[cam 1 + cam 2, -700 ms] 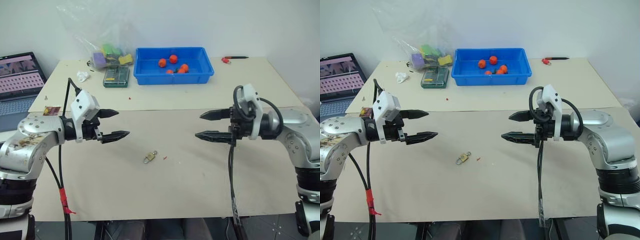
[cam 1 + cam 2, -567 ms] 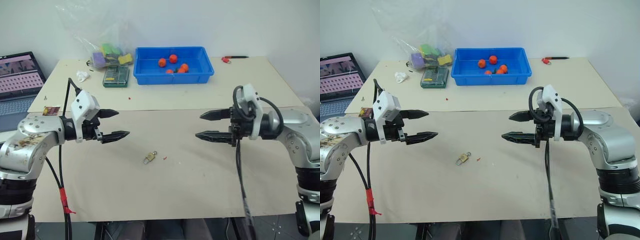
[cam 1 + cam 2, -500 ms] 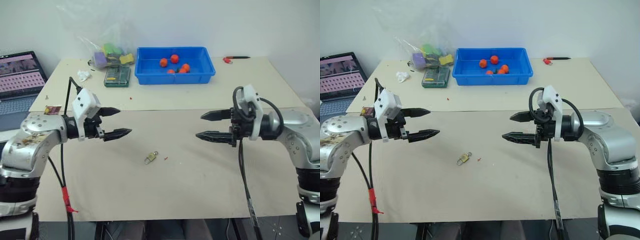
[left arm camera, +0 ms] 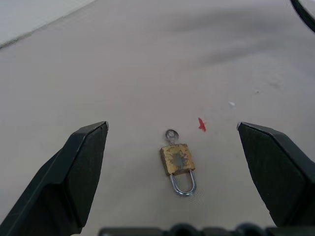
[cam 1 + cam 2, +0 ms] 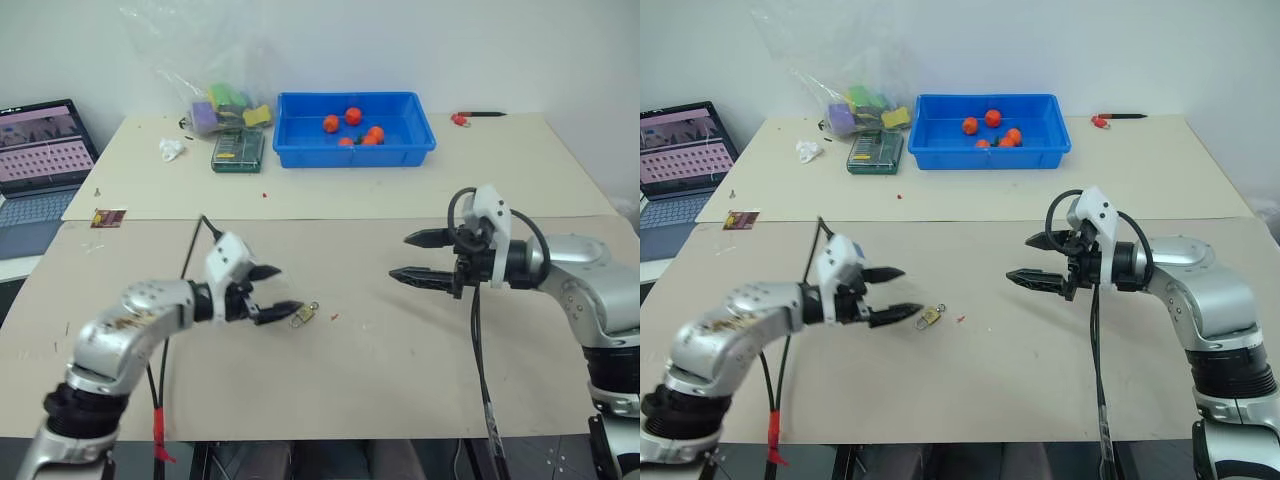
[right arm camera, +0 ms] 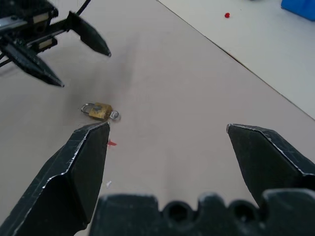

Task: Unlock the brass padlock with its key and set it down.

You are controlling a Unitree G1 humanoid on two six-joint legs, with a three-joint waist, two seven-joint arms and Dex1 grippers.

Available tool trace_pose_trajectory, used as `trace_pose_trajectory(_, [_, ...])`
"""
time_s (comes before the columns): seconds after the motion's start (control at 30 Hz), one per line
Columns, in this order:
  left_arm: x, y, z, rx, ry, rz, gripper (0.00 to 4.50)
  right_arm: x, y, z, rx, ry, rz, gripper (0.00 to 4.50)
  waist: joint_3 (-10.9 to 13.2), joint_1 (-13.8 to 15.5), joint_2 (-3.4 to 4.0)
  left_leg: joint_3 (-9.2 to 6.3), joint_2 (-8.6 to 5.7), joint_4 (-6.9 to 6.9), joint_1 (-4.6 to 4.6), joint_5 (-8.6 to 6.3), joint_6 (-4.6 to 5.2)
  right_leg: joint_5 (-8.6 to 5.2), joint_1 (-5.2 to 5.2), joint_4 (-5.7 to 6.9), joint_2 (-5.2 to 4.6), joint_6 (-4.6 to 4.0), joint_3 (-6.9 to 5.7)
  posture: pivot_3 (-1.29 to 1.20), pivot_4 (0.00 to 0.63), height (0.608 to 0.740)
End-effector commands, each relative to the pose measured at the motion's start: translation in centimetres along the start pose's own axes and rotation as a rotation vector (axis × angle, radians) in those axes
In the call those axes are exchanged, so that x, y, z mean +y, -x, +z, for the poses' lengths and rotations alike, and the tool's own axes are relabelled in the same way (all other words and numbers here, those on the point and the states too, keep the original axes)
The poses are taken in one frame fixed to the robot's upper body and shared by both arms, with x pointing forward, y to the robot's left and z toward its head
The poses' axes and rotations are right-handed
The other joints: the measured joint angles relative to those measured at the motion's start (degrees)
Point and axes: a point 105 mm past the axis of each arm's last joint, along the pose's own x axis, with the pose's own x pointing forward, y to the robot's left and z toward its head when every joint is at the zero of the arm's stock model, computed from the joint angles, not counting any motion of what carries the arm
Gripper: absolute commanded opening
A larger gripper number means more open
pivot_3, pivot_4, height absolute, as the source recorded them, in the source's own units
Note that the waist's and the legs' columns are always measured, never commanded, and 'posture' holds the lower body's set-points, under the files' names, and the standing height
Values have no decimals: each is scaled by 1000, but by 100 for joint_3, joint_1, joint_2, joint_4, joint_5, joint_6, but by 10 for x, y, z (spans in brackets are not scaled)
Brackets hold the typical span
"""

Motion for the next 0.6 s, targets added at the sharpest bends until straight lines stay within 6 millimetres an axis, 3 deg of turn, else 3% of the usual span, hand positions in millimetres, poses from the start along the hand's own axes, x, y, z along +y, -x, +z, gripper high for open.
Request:
trace_pose_trajectory(0.03, [-7,-10,4,-23,-14,86,4500,1,7,14,-49,67,-42,4482,0,3,0,0,1,2,0,-1,1,0,0,2,0,0,1,0,150,740])
trace_pose_trajectory(0.23, [-12,-23,-7,8,-26,193,4500,3,11,13,-49,61,-67,4482,-2,2,0,14,3,1,5,-2,4,2,1,1,2,-3,8,0,150,740])
trace_pose_trajectory(0.6, [-15,-30,-16,45,-37,228,4500,2,13,14,-49,67,-96,4482,-2,16,0,28,2,1,6,-2,4,2,2,1,3,-3,8,0,150,740])
